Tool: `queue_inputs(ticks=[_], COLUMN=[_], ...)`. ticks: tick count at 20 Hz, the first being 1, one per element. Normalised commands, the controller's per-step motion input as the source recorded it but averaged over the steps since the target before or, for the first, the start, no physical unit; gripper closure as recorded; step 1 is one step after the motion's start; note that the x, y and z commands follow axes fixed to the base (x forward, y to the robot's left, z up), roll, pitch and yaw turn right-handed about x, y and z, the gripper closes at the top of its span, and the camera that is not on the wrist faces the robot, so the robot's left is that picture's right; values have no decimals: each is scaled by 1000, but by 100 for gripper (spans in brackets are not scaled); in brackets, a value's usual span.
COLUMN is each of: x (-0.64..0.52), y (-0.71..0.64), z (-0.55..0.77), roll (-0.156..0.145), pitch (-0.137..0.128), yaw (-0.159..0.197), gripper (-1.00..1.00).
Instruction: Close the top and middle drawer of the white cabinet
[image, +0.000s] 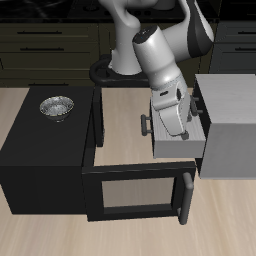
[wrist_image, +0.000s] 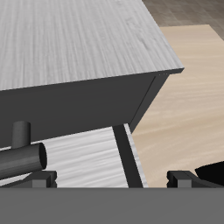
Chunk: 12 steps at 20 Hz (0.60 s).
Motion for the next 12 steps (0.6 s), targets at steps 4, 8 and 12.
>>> queue_inputs(ticks=[4,8,12], x=[-33,-9,37], y=[85,-27,-205], z=[-50,9,-2], roll=[18,-7,-34], pitch=[19,5,1], yaw=[11,9,8], gripper=[-100,-100,-100])
